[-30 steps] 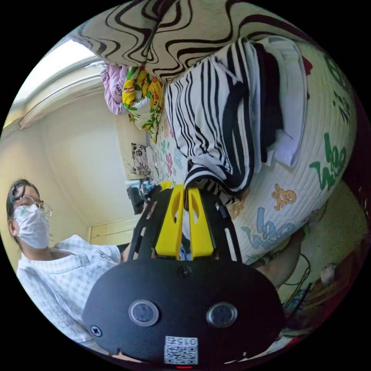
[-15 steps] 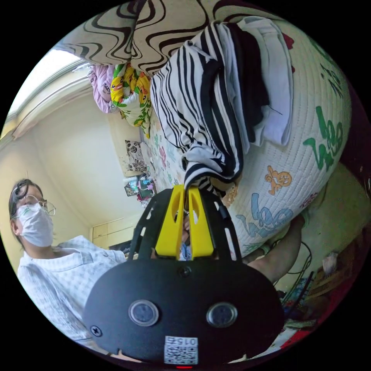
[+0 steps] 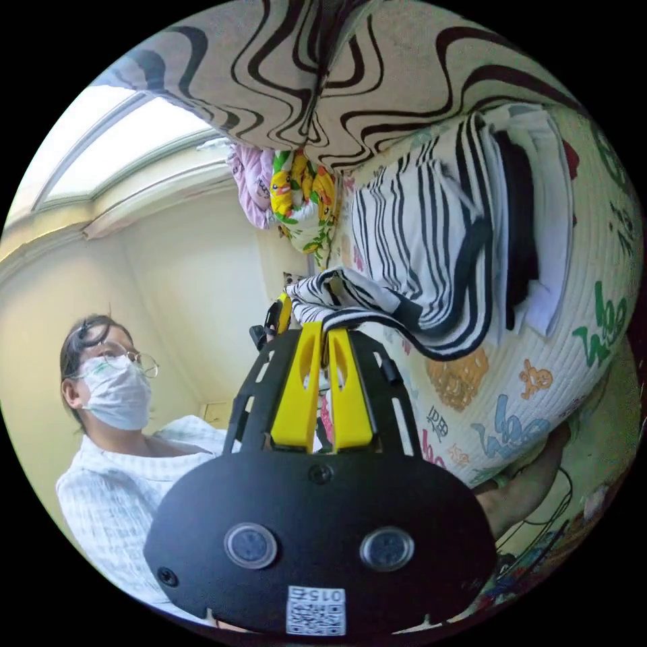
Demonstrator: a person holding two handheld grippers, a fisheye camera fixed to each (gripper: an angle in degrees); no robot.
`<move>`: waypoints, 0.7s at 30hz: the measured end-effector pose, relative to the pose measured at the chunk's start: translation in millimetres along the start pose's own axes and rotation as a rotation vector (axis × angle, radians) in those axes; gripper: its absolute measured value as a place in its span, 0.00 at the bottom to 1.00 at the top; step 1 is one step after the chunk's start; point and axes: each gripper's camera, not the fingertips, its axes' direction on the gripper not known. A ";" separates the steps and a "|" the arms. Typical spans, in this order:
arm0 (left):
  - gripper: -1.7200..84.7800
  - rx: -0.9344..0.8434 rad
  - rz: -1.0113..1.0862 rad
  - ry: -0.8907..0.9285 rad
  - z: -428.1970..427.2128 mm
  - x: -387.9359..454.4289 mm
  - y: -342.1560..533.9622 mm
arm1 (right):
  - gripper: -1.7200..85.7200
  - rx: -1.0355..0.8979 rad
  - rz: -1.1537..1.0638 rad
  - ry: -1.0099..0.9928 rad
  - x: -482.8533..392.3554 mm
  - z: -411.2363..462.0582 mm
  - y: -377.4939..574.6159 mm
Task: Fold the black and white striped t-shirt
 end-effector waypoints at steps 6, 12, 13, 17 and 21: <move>0.03 -0.066 -0.074 0.059 110.6 -4.6 -77.7 | 0.03 0.248 0.090 0.161 18.6 -8.0 -45.0; 0.08 -0.045 -0.186 0.024 139.6 -8.3 -76.5 | 0.08 0.323 0.175 0.206 30.7 17.8 -46.2; 0.09 -0.044 -0.144 0.010 130.5 -1.5 -74.5 | 0.08 0.353 0.172 0.198 28.5 21.9 -39.8; 0.09 -0.018 -0.032 0.013 84.7 24.7 -64.3 | 0.09 0.410 0.041 0.226 6.4 44.9 -21.1; 0.09 -0.294 0.148 -0.004 87.9 63.2 -54.4 | 0.08 0.145 -0.256 0.334 -30.3 115.0 -26.5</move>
